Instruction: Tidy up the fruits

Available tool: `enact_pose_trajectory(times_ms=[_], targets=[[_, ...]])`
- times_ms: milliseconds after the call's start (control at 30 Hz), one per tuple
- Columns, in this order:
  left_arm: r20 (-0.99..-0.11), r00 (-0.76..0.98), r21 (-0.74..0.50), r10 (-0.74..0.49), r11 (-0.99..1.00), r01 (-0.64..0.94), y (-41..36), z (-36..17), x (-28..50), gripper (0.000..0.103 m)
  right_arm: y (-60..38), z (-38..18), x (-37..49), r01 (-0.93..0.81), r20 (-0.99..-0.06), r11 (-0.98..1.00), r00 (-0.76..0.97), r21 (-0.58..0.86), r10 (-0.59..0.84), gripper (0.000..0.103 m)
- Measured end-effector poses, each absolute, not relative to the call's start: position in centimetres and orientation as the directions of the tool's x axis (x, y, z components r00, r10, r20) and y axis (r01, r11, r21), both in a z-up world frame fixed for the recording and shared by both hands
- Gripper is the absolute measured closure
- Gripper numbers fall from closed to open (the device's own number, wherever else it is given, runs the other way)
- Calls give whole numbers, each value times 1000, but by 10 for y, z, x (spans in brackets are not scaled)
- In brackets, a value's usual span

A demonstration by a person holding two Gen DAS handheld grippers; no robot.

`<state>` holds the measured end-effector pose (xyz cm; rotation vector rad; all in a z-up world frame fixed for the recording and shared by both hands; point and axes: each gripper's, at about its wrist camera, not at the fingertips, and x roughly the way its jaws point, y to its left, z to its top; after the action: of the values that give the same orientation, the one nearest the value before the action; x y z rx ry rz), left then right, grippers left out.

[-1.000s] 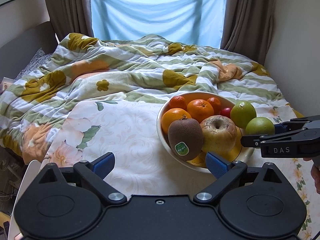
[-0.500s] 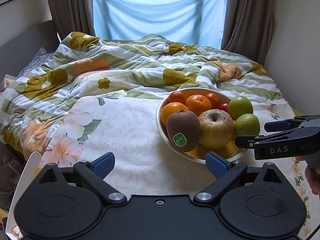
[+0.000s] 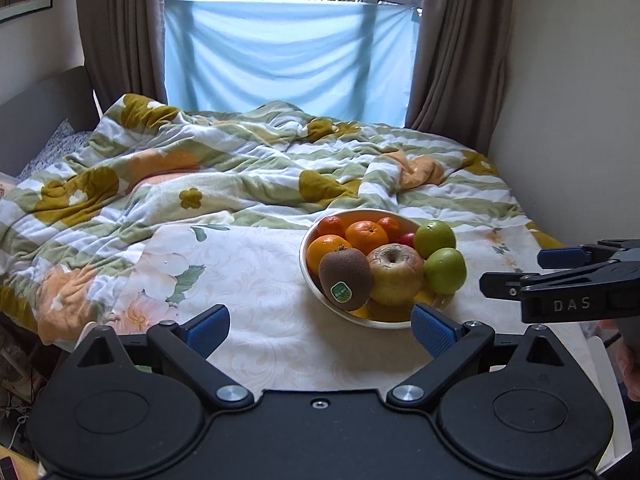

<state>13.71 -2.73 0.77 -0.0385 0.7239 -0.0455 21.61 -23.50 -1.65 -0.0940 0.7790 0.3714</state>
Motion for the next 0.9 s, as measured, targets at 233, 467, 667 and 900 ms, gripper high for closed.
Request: enact_pose_trajectory(times_ms=[233,467,667,900], targets=[[-638,766,-36,-81,997,75,-20,25,99,2,-239,16,155,-242,-697,969,688,45,204,0],[-639,766,2,-75,995,98,-13,28,65,0,-240,25,94,-130,-714,991,692,21,106,0],[-654,752,1,-87,993,115,-10,23,45,0,-243,19,55,-55,-730,998,681,32,61,0],[-661,744,3,-96,991,131,-13,21,34,0,-245,16,35,-14,-739,999,673,38,37,0]])
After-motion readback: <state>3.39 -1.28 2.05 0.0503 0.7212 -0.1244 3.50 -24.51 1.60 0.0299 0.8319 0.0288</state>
